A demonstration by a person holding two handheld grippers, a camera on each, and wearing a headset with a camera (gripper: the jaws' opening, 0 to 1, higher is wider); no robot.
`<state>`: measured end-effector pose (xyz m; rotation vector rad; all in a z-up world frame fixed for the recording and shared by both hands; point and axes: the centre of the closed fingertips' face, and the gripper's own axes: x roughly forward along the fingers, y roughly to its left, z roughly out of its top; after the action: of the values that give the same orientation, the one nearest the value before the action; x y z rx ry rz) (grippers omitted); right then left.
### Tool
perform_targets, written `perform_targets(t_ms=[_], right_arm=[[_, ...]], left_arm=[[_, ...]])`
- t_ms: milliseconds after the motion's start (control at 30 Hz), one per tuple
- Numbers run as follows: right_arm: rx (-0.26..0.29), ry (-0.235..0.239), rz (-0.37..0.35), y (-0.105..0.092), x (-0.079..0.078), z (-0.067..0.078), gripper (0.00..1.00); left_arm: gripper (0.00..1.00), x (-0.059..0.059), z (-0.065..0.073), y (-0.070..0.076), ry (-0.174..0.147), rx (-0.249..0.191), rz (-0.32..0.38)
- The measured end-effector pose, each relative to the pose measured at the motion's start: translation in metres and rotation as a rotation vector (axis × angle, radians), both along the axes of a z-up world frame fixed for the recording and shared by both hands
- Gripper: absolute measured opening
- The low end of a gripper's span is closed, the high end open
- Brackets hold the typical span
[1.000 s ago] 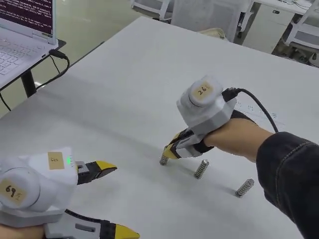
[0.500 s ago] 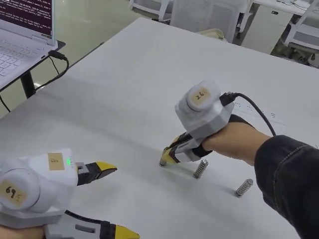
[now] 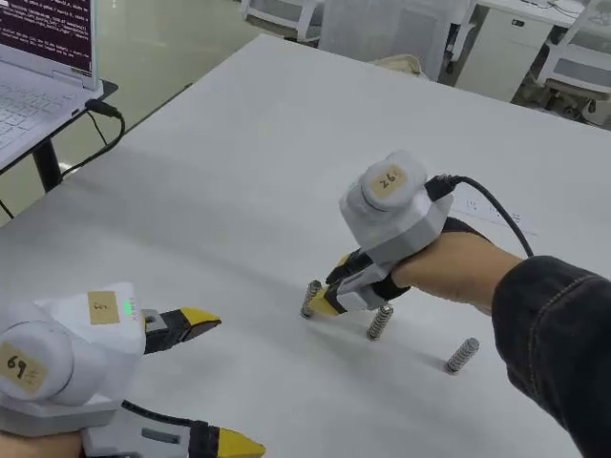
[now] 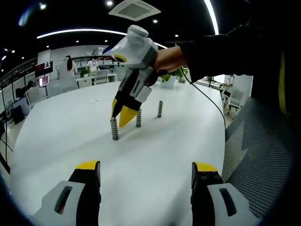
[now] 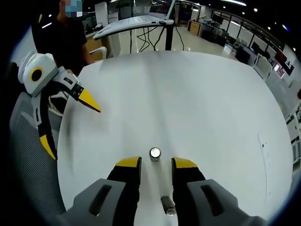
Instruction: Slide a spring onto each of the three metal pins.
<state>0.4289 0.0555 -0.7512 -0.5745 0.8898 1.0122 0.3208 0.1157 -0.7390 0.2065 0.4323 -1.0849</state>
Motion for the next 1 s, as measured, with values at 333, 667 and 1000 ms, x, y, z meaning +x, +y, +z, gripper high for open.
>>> perform_targets(t_ms=[333,667,1000], right_arm=[[0.039,-0.042,-0.026,-0.004,0.000,0.014,0.39],[0.083,-0.083,-0.063,-0.012,-0.001,0.025,0.52],[0.131,-0.122,-0.108,-0.022,-0.002,0.037,0.63]], left_arm=[[0.76,0.001,0.003,-0.001,-0.006,0.010,-0.005],[0.76,0.004,0.008,-0.003,-0.012,0.010,0.003],[0.75,0.006,0.012,-0.005,-0.019,0.014,0.002]])
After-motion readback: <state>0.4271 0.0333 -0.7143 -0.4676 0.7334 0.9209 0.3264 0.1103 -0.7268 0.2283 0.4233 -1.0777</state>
